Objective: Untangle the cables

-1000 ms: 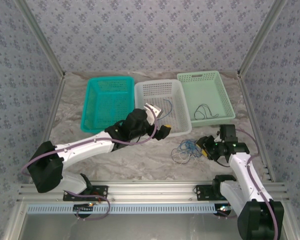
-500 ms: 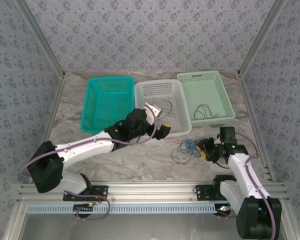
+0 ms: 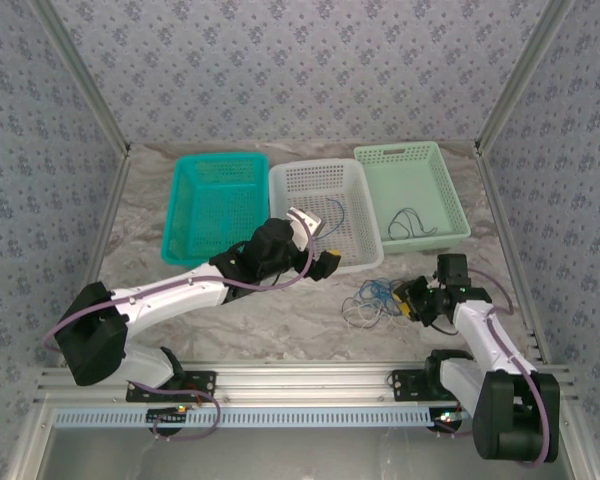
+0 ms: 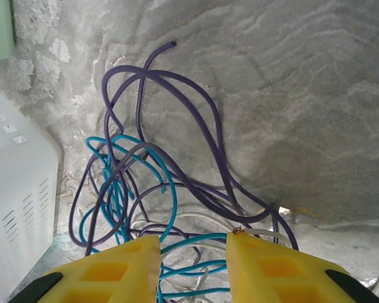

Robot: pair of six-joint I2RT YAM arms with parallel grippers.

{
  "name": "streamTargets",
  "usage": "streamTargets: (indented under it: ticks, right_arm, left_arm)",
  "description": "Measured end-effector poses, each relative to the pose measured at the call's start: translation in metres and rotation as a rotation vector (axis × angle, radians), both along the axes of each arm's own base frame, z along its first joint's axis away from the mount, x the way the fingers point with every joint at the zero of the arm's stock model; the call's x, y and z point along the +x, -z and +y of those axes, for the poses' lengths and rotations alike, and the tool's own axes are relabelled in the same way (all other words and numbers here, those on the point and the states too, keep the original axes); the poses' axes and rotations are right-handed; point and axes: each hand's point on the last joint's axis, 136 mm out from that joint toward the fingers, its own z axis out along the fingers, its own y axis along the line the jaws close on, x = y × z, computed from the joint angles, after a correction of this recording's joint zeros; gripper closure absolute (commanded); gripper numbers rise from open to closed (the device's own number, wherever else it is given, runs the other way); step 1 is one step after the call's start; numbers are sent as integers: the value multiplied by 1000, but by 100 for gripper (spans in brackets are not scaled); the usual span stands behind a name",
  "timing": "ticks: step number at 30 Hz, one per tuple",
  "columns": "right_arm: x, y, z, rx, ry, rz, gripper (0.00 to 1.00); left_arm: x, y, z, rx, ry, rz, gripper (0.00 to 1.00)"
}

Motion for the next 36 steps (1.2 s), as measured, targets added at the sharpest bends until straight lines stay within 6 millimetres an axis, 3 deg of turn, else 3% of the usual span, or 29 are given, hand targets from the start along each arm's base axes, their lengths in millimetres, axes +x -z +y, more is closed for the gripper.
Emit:
streamTargets:
  ticks: [1, 3, 4, 13, 18, 23, 28, 32, 36]
  right_arm:
    - [0, 1, 0, 0, 0, 2, 65]
    - [-1, 3, 0, 0, 4, 11, 51]
    - [-1, 3, -1, 0, 9, 12, 48]
    - [-3, -12, -1, -12, -3, -36, 53]
    - [-3, -40, -3, -60, -53, -86, 53]
    - [-7, -69, 4, -96, -135, -151, 53]
    - [-13, -76, 13, -131, -221, -152, 50]
    - [-14, -78, 21, -151, -322, -179, 56]
    - [-19, -96, 41, -212, -507, -274, 58]
  left_arm:
    - [1, 0, 0, 1, -1, -2, 1]
    - [1, 0, 1, 2, -3, -3, 0]
    - [1, 0, 1, 2, -2, -3, 1]
    - [2, 0, 2, 4, -3, -5, 1]
    - [-2, 1, -1, 4, 29, 4, 0]
    - [-23, 8, -11, 8, 169, 46, 3]
    - [-66, 19, -28, 70, 396, 96, 10]
    - [-97, 18, -45, 85, 525, 130, 9]
    - [-90, 21, -41, 46, 475, 170, 3]
